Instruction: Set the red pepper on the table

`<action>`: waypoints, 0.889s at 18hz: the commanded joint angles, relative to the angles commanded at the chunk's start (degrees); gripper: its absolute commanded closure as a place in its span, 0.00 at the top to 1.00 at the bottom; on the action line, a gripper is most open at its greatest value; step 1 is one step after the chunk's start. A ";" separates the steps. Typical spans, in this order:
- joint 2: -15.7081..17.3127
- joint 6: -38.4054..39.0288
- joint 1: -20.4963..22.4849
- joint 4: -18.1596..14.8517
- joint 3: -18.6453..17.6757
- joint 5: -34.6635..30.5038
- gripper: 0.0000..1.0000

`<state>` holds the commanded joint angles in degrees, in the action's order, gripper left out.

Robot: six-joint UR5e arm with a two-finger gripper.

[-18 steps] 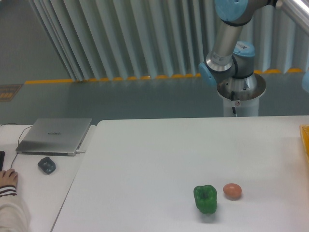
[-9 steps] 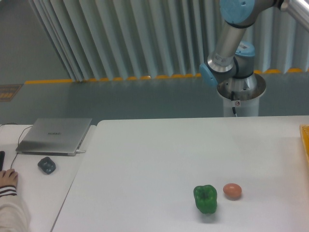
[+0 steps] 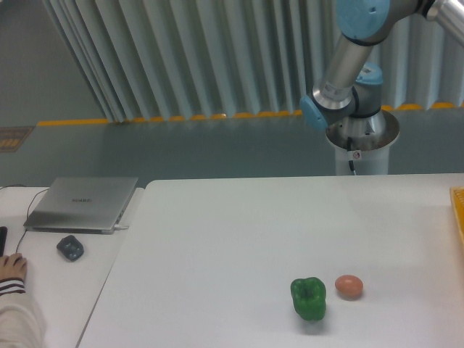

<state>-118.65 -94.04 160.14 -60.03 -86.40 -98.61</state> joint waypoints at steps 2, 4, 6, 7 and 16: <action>-0.18 0.00 0.00 0.00 0.00 -0.09 1.00; -0.26 0.00 0.00 0.00 -0.17 -0.09 0.89; 0.00 -0.17 -0.09 -0.09 0.00 -0.09 0.68; 0.52 -0.26 -0.17 -0.26 -0.17 -0.09 0.64; 2.37 -0.97 -0.70 -0.79 -0.70 -0.26 0.43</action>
<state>-116.28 -95.01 159.43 -60.82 -87.10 -98.88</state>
